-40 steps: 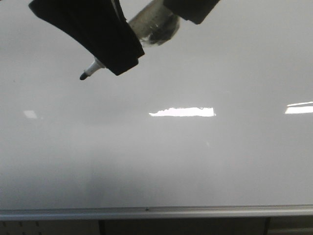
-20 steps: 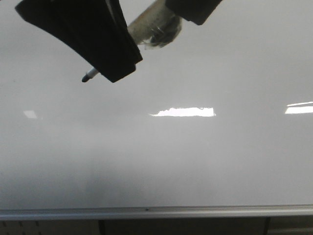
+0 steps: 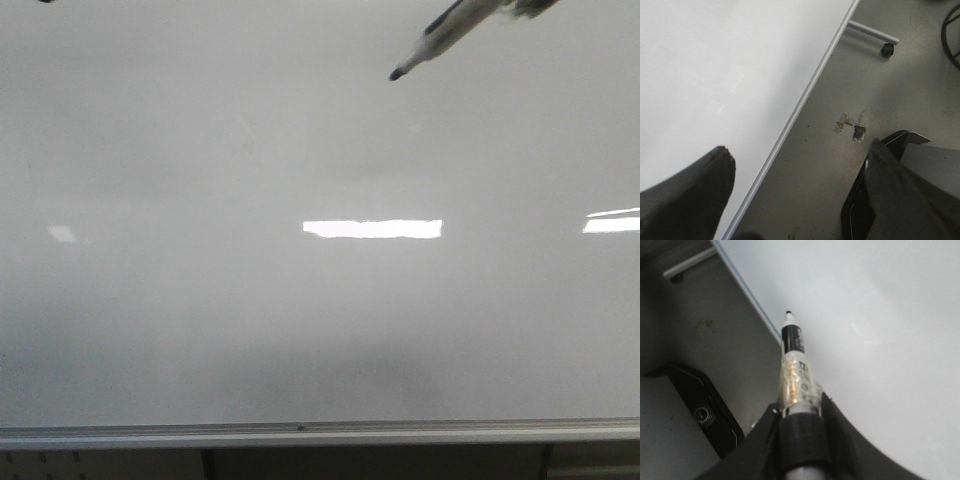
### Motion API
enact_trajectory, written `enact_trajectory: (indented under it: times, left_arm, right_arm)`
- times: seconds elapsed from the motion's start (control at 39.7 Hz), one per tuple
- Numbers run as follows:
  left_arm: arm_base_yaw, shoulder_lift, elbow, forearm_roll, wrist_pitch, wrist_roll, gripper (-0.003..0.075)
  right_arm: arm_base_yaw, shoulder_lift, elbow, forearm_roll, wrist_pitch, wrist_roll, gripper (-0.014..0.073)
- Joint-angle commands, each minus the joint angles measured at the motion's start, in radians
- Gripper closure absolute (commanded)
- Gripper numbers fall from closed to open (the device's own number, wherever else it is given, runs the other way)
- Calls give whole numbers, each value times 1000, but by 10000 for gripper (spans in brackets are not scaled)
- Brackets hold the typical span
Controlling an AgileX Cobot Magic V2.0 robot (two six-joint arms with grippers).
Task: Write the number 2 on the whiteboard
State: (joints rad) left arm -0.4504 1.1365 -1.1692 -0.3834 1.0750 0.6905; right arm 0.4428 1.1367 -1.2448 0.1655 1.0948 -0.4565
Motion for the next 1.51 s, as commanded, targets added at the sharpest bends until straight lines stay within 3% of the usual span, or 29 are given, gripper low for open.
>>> enact_trajectory:
  times: [0.0,0.2,0.43,0.63,1.13,1.49]
  left_arm:
    - [36,-73,15,-26,-37,-34,194]
    - [111,-178,101,-11,-76,-83,195]
    - [122,-218,129,-11,-98,-83,195]
    - [122,-218,129,-11,-112,-83,195]
    - [122,-218,129,-11,-117,-83,195]
    - [122,-218,129,-11,-117,-83,195]
  right_arm:
    - [-60,-85,27,0,-118,79,536]
    - [-164,-249,230,0,-325,152,536]
    - [-169,-408,480,62,-570,161,536]
    - [-169,-437,623,90,-731,161,536]
    - [-169,-294,632,93,-954,161,536]
    - [-169,-88,515,58,-1022,160,536]
